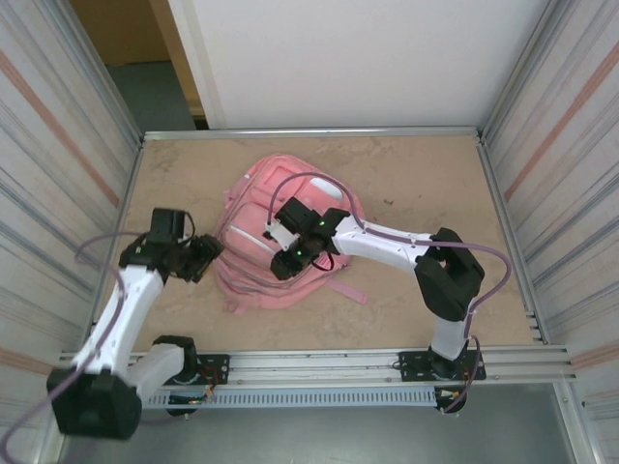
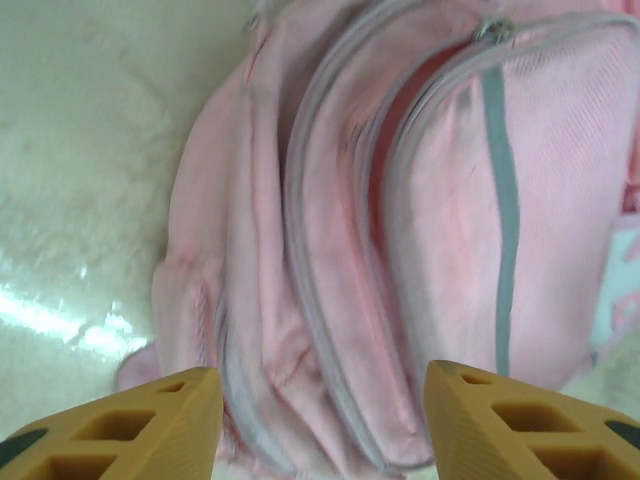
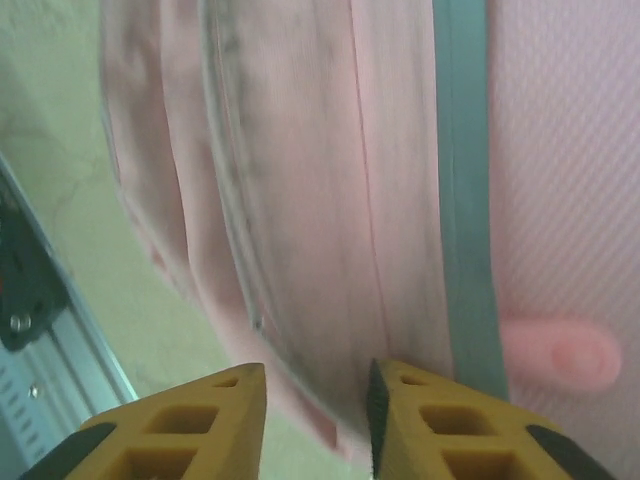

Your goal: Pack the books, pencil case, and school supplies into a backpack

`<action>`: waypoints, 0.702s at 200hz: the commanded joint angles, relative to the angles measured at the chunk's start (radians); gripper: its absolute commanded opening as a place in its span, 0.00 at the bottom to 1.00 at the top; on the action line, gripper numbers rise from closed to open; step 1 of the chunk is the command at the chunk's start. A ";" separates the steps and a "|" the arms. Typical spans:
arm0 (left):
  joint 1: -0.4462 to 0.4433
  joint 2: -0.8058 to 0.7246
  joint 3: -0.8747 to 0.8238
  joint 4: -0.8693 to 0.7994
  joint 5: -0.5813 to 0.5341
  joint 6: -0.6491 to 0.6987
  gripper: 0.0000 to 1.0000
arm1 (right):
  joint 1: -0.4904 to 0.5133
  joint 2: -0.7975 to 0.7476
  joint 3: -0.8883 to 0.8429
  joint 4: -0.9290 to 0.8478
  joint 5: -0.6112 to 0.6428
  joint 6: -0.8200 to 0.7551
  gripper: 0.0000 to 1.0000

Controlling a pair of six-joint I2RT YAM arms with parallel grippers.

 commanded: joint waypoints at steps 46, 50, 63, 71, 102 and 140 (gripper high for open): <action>-0.014 0.465 0.236 0.211 0.192 0.296 0.57 | -0.158 -0.149 -0.192 -0.004 -0.111 0.256 0.51; -0.015 0.476 0.231 0.234 0.229 0.302 0.57 | -0.168 -0.151 -0.201 0.014 -0.127 0.268 0.51; -0.029 0.498 0.224 0.268 0.291 0.299 0.55 | -0.190 -0.146 -0.209 0.066 -0.148 0.301 0.51; -0.040 0.504 0.222 0.271 0.323 0.314 0.54 | -0.203 -0.136 -0.200 0.083 -0.141 0.322 0.51; -0.100 0.451 0.151 0.274 0.381 0.349 0.52 | -0.273 -0.069 -0.155 0.107 -0.058 0.309 0.47; -0.236 0.304 -0.036 0.335 0.370 0.236 0.51 | -0.362 -0.022 -0.087 0.054 -0.005 0.175 0.45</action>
